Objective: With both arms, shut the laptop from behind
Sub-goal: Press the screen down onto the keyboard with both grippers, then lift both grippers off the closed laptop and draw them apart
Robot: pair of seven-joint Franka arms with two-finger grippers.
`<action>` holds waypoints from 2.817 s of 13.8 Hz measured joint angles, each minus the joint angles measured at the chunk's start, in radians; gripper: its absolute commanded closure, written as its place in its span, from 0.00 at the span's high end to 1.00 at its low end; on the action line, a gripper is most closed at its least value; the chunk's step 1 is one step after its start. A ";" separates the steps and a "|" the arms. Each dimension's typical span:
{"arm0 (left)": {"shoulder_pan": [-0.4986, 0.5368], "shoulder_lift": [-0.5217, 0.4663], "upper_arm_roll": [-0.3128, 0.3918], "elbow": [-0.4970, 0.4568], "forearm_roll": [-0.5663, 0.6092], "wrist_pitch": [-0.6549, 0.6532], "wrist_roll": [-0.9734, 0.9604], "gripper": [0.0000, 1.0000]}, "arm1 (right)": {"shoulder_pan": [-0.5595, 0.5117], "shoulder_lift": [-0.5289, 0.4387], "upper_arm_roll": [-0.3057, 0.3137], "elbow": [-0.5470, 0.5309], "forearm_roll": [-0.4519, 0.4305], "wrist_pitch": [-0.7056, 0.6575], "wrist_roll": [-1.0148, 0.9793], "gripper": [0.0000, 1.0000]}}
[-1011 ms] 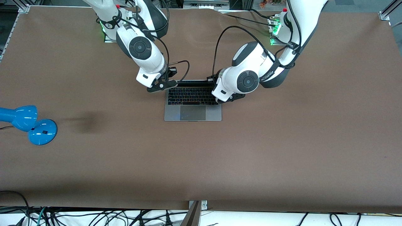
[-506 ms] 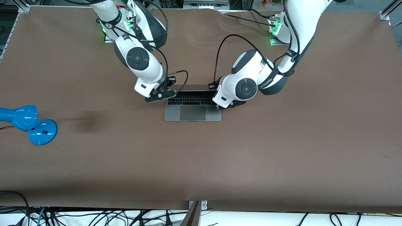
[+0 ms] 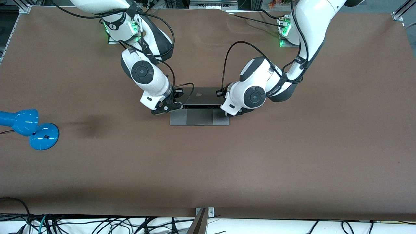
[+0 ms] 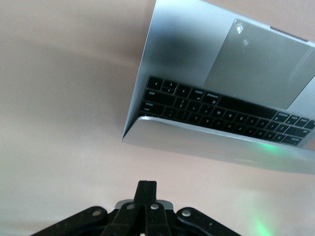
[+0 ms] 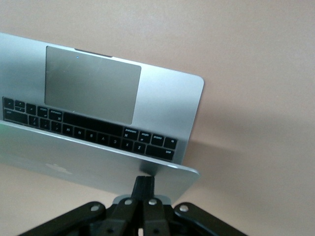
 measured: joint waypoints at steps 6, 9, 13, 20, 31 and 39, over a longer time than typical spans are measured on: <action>0.000 0.084 0.007 0.068 0.049 0.028 -0.008 0.00 | 0.000 0.061 -0.016 0.054 -0.038 0.004 0.000 0.00; 0.000 0.124 0.007 0.096 0.050 0.061 -0.013 0.00 | 0.000 0.102 -0.027 0.099 -0.041 0.005 0.000 0.00; 0.000 0.166 0.008 0.109 0.099 0.104 -0.019 0.00 | 0.000 0.150 -0.030 0.144 -0.075 0.005 -0.001 0.00; -0.001 0.223 0.016 0.134 0.133 0.136 -0.020 0.00 | -0.001 0.238 -0.044 0.187 -0.088 0.033 -0.001 0.00; -0.003 0.277 0.017 0.157 0.161 0.182 -0.020 0.00 | 0.000 0.312 -0.046 0.216 -0.116 0.074 -0.001 0.00; -0.003 0.278 0.018 0.160 0.173 0.186 -0.020 1.00 | -0.001 0.340 -0.047 0.245 -0.117 0.115 -0.001 1.00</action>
